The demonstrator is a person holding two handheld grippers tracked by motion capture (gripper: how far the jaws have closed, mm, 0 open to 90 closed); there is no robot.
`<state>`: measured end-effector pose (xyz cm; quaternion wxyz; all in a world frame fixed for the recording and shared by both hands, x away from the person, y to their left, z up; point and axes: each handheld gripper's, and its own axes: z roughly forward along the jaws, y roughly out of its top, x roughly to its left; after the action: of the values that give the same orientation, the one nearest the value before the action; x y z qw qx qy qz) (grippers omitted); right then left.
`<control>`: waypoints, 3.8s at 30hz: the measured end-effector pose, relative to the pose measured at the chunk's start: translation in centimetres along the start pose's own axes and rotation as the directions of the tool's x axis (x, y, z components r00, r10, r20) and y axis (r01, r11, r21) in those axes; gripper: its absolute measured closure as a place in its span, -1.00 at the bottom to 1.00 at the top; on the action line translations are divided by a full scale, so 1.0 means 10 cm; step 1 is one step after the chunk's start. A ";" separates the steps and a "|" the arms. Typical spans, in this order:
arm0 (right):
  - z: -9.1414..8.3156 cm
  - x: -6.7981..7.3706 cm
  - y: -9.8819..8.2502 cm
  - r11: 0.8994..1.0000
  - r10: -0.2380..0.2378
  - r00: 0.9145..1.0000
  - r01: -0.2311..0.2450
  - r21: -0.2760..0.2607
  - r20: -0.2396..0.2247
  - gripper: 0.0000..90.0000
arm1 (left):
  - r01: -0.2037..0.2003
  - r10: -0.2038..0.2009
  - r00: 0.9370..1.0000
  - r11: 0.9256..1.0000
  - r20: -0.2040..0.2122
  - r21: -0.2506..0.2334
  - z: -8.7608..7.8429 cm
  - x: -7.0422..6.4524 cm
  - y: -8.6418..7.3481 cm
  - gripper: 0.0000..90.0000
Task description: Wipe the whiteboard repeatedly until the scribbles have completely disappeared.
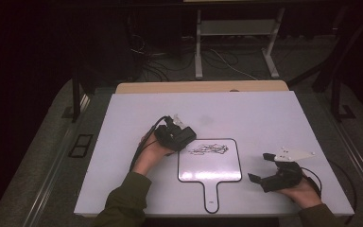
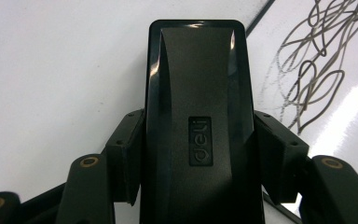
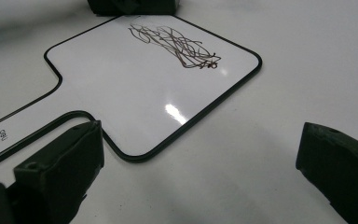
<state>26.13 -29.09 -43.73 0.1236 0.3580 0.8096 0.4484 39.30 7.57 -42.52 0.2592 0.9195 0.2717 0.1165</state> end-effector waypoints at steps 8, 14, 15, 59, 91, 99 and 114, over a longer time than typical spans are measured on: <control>0.00 0.01 0.00 1.000 -0.002 1.000 0.002 0.001 0.001 -1.00 | -0.012 0.012 0.999 1.000 -0.042 -0.002 0.02 0.00 0.03 -0.13; 0.01 0.00 0.00 1.000 0.002 1.000 -0.002 0.004 0.001 -1.00 | -0.002 0.002 1.000 1.000 0.000 0.001 0.03 -0.01 0.03 -0.13; 0.01 0.00 0.00 1.000 0.002 1.000 -0.002 0.004 0.001 -1.00 | -0.009 0.009 1.000 1.000 0.009 0.005 0.03 -0.03 0.04 -0.13; -0.01 -0.01 0.00 1.000 0.001 1.000 -0.001 -0.002 0.009 -1.00 | -0.052 0.053 0.998 0.998 -0.030 0.025 0.06 -0.02 0.12 -0.13; -0.02 0.01 0.00 1.000 -0.002 1.000 0.002 -0.002 0.012 -1.00 | -0.134 0.133 0.987 0.991 0.094 -0.002 0.20 -0.41 0.35 -0.13; -0.01 0.00 0.00 1.000 -0.010 1.000 0.010 0.000 0.012 -1.00 | -0.071 0.071 0.996 0.997 0.056 0.002 0.18 -0.25 0.29 -0.13; -0.01 0.00 0.00 1.000 -0.011 1.000 0.011 0.001 0.013 -1.00 | -0.113 0.112 0.992 0.994 0.062 0.006 0.21 -0.37 0.37 -0.13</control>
<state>26.08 -29.18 -43.71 0.1312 0.3566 0.8109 0.4450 38.61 1.97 -42.55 0.2563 0.9376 0.2119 0.1012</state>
